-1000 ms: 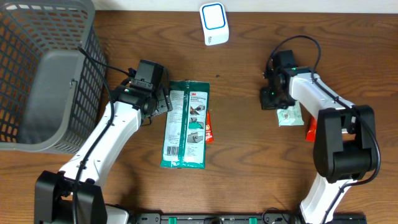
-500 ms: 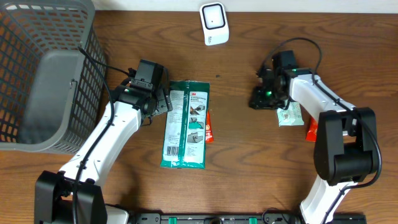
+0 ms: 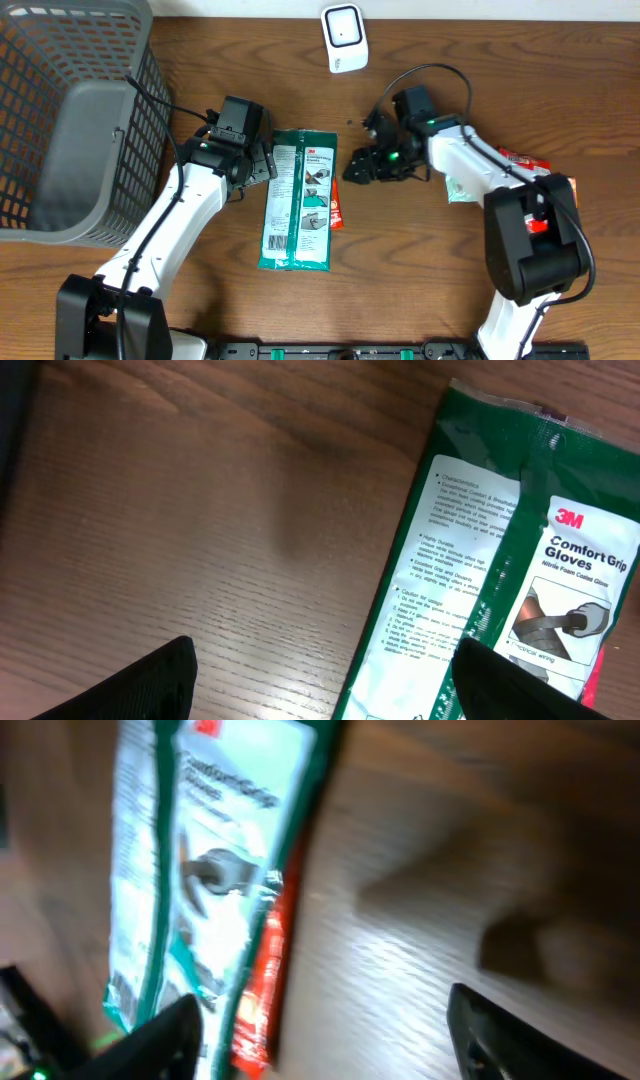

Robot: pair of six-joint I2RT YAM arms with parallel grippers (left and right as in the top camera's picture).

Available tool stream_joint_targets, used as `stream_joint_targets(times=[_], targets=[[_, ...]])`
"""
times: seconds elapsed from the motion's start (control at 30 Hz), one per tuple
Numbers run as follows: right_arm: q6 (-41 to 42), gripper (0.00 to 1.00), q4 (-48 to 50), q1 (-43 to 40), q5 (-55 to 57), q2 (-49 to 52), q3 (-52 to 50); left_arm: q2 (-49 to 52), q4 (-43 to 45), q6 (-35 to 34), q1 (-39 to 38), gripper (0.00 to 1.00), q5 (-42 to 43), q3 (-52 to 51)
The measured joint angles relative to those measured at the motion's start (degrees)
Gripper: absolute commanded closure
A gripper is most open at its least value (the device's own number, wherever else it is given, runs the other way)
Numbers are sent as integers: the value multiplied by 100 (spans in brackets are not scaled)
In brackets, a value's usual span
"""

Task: Scan the item barcode
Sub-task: 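Move the right gripper left to the green gloves pack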

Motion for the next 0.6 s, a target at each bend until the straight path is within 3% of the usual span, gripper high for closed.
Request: stream_joint_targets(times=[0.13, 0.6], targets=[[184, 3, 96, 315, -52, 0, 0, 0, 2, 0, 0, 18, 0, 0], [472, 1, 361, 876, -101, 0, 0, 0, 7, 0, 0, 17, 0, 0]])
